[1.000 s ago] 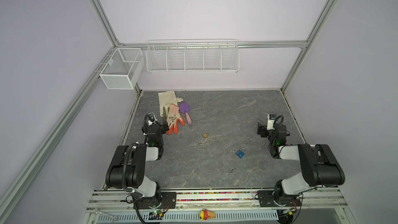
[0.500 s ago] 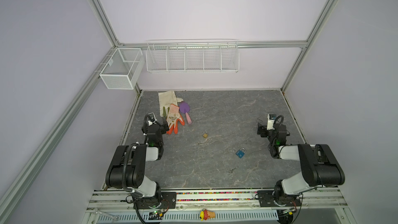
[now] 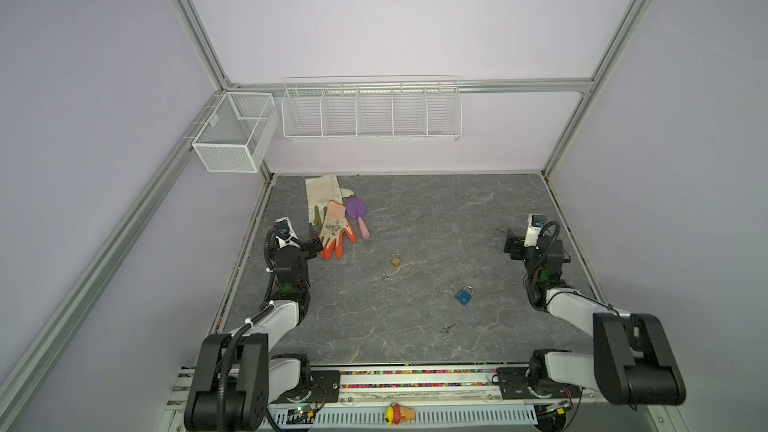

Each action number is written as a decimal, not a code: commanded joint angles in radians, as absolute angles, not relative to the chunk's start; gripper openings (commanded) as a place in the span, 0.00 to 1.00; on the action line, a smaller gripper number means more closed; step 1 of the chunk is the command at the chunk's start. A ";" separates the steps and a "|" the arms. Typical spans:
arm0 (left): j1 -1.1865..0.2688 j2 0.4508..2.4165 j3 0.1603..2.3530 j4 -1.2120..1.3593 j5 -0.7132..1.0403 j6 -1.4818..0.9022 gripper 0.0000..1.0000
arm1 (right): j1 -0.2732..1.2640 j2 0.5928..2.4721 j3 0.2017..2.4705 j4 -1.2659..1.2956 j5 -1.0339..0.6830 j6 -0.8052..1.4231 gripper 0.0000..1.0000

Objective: Unlock with the key
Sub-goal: 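Swing the right gripper toward the nearer silver key while the left arm moves inward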

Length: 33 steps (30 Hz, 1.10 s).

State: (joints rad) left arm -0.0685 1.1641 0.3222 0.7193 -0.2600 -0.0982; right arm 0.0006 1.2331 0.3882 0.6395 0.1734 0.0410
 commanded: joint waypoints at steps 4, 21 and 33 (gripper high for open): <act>-0.072 0.974 0.380 0.436 -0.204 -0.307 0.99 | -0.015 1.055 0.469 0.407 0.052 0.177 0.88; -0.069 0.759 0.466 -0.004 -0.004 -0.667 0.99 | 0.021 0.956 0.644 -0.305 -0.096 0.585 0.88; -0.303 0.713 0.517 -0.186 0.067 -0.700 0.99 | 0.307 0.999 0.711 -0.580 -0.066 0.589 0.88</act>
